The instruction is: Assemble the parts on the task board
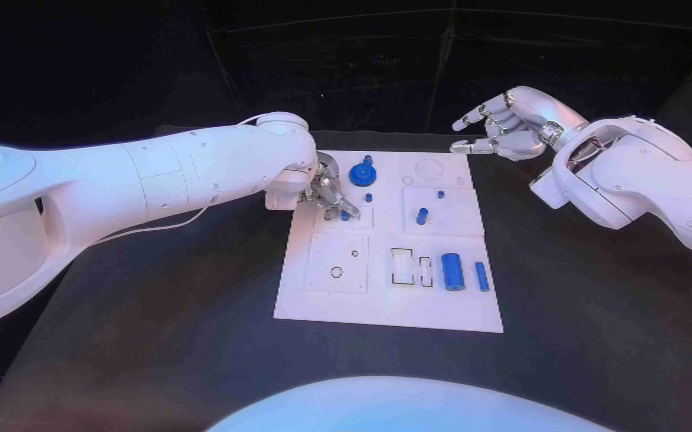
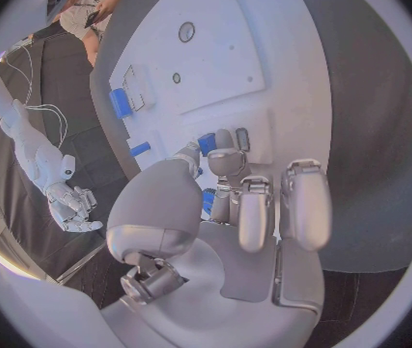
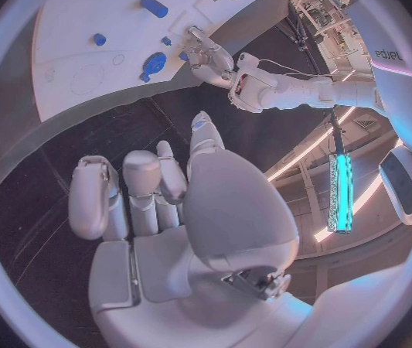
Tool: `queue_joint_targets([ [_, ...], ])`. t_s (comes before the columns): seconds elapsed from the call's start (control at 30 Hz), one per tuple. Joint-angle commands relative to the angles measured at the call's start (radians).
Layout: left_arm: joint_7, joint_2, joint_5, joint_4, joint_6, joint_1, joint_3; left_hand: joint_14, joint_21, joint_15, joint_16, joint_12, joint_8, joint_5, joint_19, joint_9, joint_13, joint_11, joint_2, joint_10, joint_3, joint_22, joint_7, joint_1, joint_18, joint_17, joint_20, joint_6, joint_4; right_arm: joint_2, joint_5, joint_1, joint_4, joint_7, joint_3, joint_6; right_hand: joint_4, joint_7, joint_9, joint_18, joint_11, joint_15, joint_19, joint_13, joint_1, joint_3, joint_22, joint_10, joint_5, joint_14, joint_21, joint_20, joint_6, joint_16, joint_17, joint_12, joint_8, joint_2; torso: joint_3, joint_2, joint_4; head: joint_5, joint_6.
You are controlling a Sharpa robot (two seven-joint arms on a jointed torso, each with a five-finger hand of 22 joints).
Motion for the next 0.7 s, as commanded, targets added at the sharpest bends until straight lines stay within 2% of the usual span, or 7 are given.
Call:
queue_joint_targets([
  [0.03,-0.003,-0.01,-0.015,0.016,-0.023,0.008,0.007,0.105,-0.001,-0.005,0.003,-0.005,0.001,0.0,0.022,0.002,-0.001,-0.003,-0.001,0.001,-0.018,0.055,-0.001,-0.016,-0.019,0.263,-0.008,0.006,0.0,-0.001,-0.002,0.003,0.001,0.005,0.001,0.0,-0.001,0.001,-0.001,0.005,-0.005,-0.003,-0.008,-0.002,-0.01,-0.006,-0.002,-0.003,-0.006,0.002,-0.005,0.0,0.001,-0.007,-0.001,-0.006,0.003,0.0,0.0,0.0,-0.0001,0.001,0.001],
  [0.17,-0.002,-0.022,-0.021,0.032,-0.035,0.011,0.025,0.105,-0.002,-0.006,0.003,-0.008,0.001,0.0,0.021,0.003,-0.004,-0.003,0.0,0.0,-0.03,0.053,-0.001,-0.02,-0.018,0.263,-0.008,0.005,0.0,-0.001,-0.002,0.003,-0.001,0.005,0.001,-0.001,0.0,0.001,-0.001,0.006,-0.004,-0.003,-0.01,-0.003,-0.011,-0.007,-0.004,-0.004,-0.009,0.001,-0.007,0.0,-0.001,-0.009,-0.003,-0.007,0.003,0.0,0.0,0.0,-0.0001,0.0,0.003],
  [0.33,0.003,-0.044,-0.019,0.069,-0.065,0.012,0.068,0.105,-0.02,-0.005,0.003,-0.029,-0.007,0.0,0.013,0.002,-0.027,0.0,0.002,-0.012,-0.051,0.034,0.003,-0.018,-0.014,0.263,-0.008,-0.009,-0.001,0.001,-0.002,0.003,-0.008,0.008,0.001,-0.002,0.002,0.002,-0.002,0.007,-0.004,-0.003,-0.014,-0.005,-0.012,-0.01,-0.01,-0.006,-0.013,0.001,-0.01,0.001,-0.003,-0.011,-0.006,-0.009,0.002,0.0,-0.0005,0.0,-0.0005,0.001,0.007],
  [0.4,0.006,-0.055,-0.004,0.085,-0.079,0.012,0.085,0.105,-0.049,-0.001,0.003,-0.076,-0.024,0.0,-0.002,-0.005,-0.081,0.006,0.005,-0.039,-0.07,0.001,0.012,-0.015,-0.006,0.263,-0.006,-0.032,-0.001,0.002,-0.002,0.002,-0.012,0.009,0.001,-0.002,0.002,0.002,-0.002,0.007,-0.004,-0.002,-0.014,-0.005,-0.013,-0.011,-0.01,-0.006,-0.013,0.001,-0.01,0.001,-0.003,-0.011,-0.007,-0.009,0.002,0.0,-0.0004,0.0,0.0008,-0.001,0.01],
  [0.53,0.01,-0.076,0.012,0.098,-0.095,0.019,0.102,0.105,-0.066,0.008,0.003,-0.112,-0.058,0.0,-0.009,-0.026,-0.122,0.019,0.005,-0.063,-0.103,-0.015,0.027,-0.007,-0.003,0.263,0.001,-0.062,-0.002,0.004,-0.001,0.002,-0.016,0.01,0.001,-0.001,0.003,0.002,-0.002,0.008,-0.003,-0.002,-0.015,-0.006,-0.014,-0.012,-0.012,-0.007,-0.015,0.0,-0.012,0.001,-0.005,-0.012,-0.008,-0.01,0.001,0.0,0.0017,0.0,0.0007,0.002,0.013],
  [0.6,0.011,-0.08,0.014,0.091,-0.094,0.024,0.105,0.105,-0.07,0.012,0.003,-0.121,-0.07,0.0,-0.011,-0.035,-0.132,0.023,0.008,-0.07,-0.114,-0.019,0.032,-0.001,-0.002,0.263,0.004,-0.07,-0.002,0.004,-0.001,0.002,-0.017,0.01,0.001,-0.001,0.003,0.002,-0.002,0.008,-0.003,-0.002,-0.015,-0.006,-0.014,-0.012,-0.012,-0.007,-0.015,0.0,-0.012,0.001,-0.005,-0.012,-0.008,-0.01,0.001,0.0,0.0013,0.0,0.0006,0.002,0.015],
  [0.7,0.013,-0.083,0.008,0.053,-0.074,0.031,0.108,0.105,-0.084,0.017,0.003,-0.146,-0.087,0.001,-0.017,-0.05,-0.16,0.03,0.015,-0.09,-0.12,-0.033,0.04,0.042,0.001,0.263,0.01,-0.076,-0.014,0.003,-0.001,0.002,-0.017,0.009,0.001,0.0,0.004,0.003,-0.002,0.008,-0.003,-0.002,-0.015,-0.006,-0.015,-0.013,-0.012,-0.008,-0.015,0.0,-0.012,0.001,-0.005,-0.012,-0.008,-0.01,0.001,0.0,0.0017,-0.001,0.001,0.001,0.019],
])
